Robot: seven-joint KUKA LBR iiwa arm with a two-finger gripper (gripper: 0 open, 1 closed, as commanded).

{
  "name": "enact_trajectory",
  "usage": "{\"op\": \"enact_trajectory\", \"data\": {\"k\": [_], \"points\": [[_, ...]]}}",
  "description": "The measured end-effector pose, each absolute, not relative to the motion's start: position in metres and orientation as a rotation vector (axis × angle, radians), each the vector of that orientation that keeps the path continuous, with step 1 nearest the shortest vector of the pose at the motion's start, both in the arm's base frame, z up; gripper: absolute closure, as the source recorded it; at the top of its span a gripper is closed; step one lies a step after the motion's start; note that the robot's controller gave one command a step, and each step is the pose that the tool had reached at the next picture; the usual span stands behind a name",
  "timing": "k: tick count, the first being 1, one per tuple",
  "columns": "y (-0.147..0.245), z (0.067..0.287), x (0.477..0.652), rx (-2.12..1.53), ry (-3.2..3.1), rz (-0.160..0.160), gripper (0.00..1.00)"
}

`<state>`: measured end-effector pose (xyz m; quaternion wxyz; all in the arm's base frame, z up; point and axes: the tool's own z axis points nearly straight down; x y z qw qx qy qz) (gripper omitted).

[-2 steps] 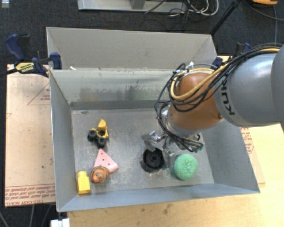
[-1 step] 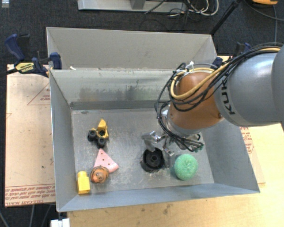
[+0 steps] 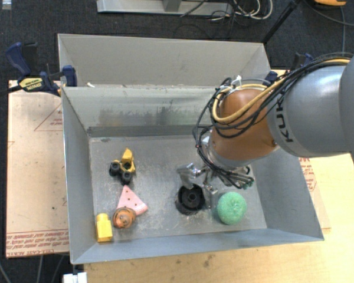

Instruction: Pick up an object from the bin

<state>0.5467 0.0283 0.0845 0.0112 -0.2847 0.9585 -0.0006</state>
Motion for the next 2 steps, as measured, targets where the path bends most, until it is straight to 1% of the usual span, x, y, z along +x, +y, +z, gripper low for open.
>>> {"op": "enact_trajectory", "data": {"k": [1,2], "points": [[0.029,0.090,0.546,-0.889,2.996,0.000,1.00],[0.028,0.102,0.546,-0.891,3.003,-0.001,1.00]]}}
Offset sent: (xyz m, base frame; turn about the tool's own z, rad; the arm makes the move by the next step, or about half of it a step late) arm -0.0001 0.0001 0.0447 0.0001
